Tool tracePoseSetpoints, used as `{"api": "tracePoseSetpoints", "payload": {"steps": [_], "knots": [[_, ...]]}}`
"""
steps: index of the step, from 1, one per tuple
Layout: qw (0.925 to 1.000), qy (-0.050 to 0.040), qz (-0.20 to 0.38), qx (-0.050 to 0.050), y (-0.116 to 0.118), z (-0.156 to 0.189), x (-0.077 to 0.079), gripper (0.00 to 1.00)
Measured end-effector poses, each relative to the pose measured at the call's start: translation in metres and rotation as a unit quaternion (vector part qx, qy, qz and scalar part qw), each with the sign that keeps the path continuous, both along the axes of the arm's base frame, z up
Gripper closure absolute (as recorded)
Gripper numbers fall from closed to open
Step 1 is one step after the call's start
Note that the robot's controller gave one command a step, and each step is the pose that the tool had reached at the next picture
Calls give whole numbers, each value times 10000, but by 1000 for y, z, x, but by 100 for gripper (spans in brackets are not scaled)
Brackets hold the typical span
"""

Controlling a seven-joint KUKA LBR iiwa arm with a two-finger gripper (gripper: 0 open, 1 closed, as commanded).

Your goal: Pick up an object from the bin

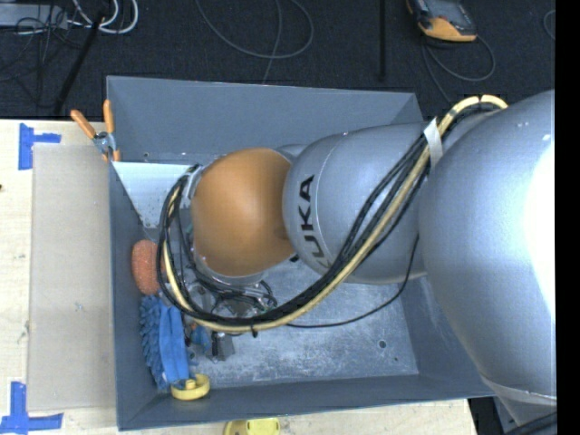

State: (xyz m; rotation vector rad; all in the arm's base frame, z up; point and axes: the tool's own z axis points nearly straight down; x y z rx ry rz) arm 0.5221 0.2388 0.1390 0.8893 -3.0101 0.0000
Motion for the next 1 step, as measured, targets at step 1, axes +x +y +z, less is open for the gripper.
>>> {"api": "tracePoseSetpoints", "payload": {"steps": [1], "knots": [[9967, -48, 810, 22, 6, -58, 22, 100]]}}
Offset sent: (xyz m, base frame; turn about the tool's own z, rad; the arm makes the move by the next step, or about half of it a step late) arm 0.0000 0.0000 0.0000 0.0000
